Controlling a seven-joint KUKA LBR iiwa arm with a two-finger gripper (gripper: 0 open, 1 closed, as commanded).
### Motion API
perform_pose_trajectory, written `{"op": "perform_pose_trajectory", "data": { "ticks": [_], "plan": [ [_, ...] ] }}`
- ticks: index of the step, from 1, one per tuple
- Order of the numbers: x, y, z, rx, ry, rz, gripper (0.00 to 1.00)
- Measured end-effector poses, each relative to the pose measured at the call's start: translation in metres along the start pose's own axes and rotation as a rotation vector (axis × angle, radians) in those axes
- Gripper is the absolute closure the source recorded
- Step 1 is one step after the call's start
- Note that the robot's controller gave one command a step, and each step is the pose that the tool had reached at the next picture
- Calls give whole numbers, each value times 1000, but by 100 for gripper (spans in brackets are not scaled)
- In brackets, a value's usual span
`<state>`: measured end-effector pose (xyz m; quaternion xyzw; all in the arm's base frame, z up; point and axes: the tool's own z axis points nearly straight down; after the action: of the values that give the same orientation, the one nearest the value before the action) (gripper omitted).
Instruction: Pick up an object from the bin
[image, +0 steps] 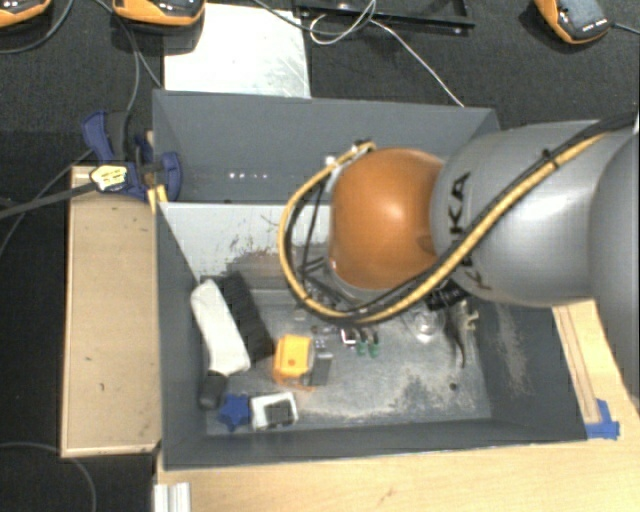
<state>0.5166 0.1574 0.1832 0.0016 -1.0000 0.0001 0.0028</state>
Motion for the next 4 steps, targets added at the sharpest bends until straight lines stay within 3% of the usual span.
{"op": "perform_pose_trajectory", "data": {
  "ticks": [1, 2, 3, 4],
  "plan": [
    [-2, -1, -5, -1, -8, 6, 0],
    [-1, 2, 116, 0, 5, -12, 0],
    [-8, 7, 59, -4, -11, 180, 0],
    [-1, 3, 116, -1, 5, -13, 0]
  ]
}}
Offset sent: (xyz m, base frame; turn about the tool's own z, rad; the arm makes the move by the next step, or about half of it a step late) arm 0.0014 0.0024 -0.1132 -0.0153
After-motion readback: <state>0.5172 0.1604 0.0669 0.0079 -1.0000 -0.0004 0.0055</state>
